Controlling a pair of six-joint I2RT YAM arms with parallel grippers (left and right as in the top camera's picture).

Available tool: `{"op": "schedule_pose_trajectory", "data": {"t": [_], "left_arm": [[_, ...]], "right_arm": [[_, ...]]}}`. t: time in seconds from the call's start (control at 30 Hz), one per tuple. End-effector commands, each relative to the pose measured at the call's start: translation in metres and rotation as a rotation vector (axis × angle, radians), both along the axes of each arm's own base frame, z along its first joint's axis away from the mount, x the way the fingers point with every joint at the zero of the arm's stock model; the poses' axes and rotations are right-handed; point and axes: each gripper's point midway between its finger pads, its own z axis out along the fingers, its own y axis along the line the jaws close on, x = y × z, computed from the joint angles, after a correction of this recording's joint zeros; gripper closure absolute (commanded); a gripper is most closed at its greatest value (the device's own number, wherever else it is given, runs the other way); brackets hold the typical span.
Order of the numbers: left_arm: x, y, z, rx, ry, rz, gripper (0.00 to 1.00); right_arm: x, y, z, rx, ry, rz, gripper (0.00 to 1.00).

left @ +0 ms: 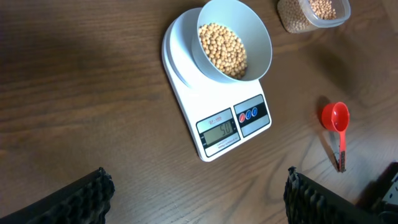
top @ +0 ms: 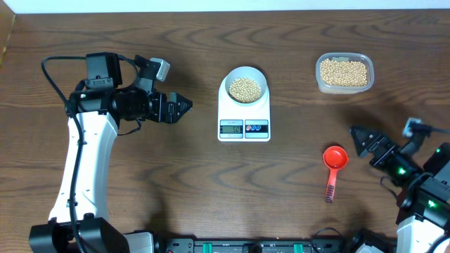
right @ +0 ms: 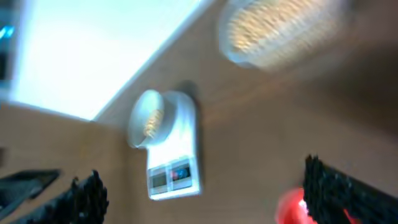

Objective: Scoop item into bowl and weigh 50g on scale
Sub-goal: 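Open the right gripper to release the scoop and pull back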

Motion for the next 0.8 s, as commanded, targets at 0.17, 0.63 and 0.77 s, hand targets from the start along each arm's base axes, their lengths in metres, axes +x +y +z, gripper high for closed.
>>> {"op": "schedule_pose_trajectory", "data": {"t": [0.17,0.63,0.77], "left_arm": [[0.001,0.0,0.011,0.0,-0.043,-0.013,0.1],[0.001,0.0,0.011,0.0,-0.043,-0.012,0.1],[0.001,0.0,0.011,0.0,-0.043,-0.012,0.1]], "right_arm": [[0.008,0.019,0.078,-0.01,-0.331,0.188,0.01],[0.012,0.02,0.131,-0.188,-0.608,0.219,0.01],[0.013,0.019,0.131,-0.198,-0.611,0.213,0.01]]}}
